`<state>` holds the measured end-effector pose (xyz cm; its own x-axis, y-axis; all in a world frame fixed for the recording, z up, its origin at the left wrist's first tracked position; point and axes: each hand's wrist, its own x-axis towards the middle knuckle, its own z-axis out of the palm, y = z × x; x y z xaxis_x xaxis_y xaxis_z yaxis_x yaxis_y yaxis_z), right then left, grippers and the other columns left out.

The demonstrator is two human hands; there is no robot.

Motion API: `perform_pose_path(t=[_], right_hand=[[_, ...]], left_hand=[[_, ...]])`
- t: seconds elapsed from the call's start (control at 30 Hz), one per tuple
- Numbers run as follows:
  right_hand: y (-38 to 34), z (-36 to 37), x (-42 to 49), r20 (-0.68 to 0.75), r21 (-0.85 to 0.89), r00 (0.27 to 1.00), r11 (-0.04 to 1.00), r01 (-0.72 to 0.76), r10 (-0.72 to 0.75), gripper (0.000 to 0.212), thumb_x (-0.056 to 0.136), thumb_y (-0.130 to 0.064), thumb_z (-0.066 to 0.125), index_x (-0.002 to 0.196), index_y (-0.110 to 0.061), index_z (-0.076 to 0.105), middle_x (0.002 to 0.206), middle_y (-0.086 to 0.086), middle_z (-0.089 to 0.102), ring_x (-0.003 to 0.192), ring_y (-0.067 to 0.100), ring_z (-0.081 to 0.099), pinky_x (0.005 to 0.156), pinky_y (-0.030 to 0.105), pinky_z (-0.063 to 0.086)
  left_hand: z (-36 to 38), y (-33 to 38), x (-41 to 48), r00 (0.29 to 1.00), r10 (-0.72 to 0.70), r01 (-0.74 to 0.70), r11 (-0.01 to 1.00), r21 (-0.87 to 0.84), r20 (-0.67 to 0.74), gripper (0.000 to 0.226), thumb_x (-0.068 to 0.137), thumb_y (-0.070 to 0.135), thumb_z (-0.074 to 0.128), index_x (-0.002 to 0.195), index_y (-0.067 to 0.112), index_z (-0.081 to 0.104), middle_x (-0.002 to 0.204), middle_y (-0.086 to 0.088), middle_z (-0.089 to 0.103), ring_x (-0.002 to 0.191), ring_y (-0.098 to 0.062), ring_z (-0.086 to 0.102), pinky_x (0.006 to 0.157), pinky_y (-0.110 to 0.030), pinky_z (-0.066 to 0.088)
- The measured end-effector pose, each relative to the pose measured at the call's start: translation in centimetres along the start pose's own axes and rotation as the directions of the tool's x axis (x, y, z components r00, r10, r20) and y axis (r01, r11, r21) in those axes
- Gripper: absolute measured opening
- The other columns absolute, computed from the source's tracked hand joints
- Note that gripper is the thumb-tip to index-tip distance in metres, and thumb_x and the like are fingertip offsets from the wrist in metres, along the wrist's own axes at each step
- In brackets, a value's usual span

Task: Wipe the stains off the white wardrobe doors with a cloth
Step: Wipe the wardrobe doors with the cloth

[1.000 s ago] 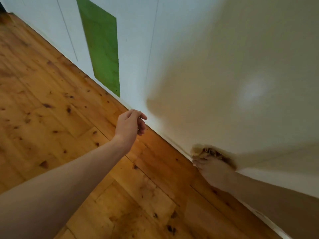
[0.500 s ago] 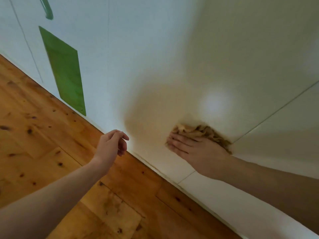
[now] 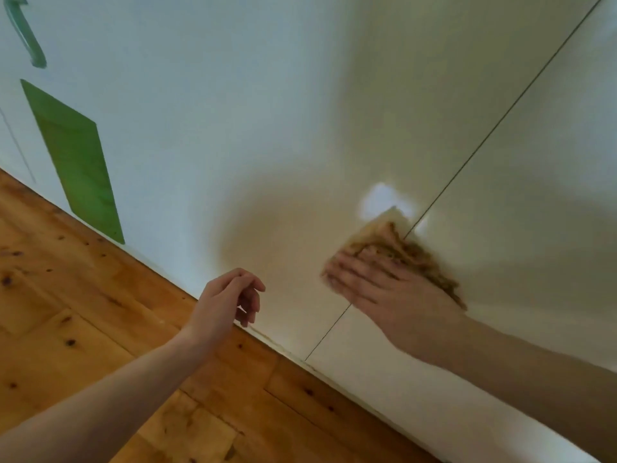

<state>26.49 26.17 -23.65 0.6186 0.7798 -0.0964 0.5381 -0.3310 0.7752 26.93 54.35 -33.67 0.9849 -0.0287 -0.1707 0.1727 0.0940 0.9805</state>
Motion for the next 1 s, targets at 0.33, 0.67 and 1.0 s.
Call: perform_pose_path(t=[0.33, 0.67, 1.0], right_hand=[[12.0, -9.1, -0.1, -0.240, 0.095, 0.932, 0.962, -0.256, 0.271, 0.082, 0.083, -0.018, 0.052, 0.161, -0.011, 0.027, 0.169, 0.006, 0.027, 0.157, 0.026, 0.024, 0.128, 0.046, 0.006], [11.7, -10.8, 6.1, -0.260, 0.065, 0.914, 0.950, -0.306, 0.312, 0.063, 0.099, -0.013, 0.017, 0.160, -0.005, 0.030, 0.170, 0.011, 0.023, 0.159, 0.029, 0.017, 0.129, 0.046, 0.008], [15.8, -13.7, 3.9, -0.372, 0.066, 0.846, 0.920, -0.386, 0.382, 0.064, 0.098, -0.017, 0.033, 0.161, -0.007, 0.028, 0.171, 0.008, 0.023, 0.159, 0.026, 0.018, 0.130, 0.046, 0.011]], left_hand=[[4.5, 13.5, 0.7, 0.969, 0.233, -0.235, 0.972, 0.017, 0.081, 0.030, 0.106, 0.010, 0.044, 0.088, 0.000, 0.065, 0.072, -0.014, 0.061, 0.062, -0.027, 0.057, 0.055, -0.033, 0.045], [5.7, 22.9, -0.5, 0.934, 0.346, -0.351, 0.934, 0.061, 0.088, 0.037, 0.105, 0.016, 0.044, 0.080, 0.000, 0.065, 0.066, -0.015, 0.064, 0.056, -0.025, 0.059, 0.054, -0.032, 0.046], [5.2, 27.4, -0.1, 0.853, 0.521, -0.521, 0.845, 0.119, 0.035, 0.029, 0.100, 0.008, 0.046, 0.078, 0.003, 0.064, 0.065, -0.007, 0.061, 0.057, -0.021, 0.056, 0.052, -0.027, 0.045]])
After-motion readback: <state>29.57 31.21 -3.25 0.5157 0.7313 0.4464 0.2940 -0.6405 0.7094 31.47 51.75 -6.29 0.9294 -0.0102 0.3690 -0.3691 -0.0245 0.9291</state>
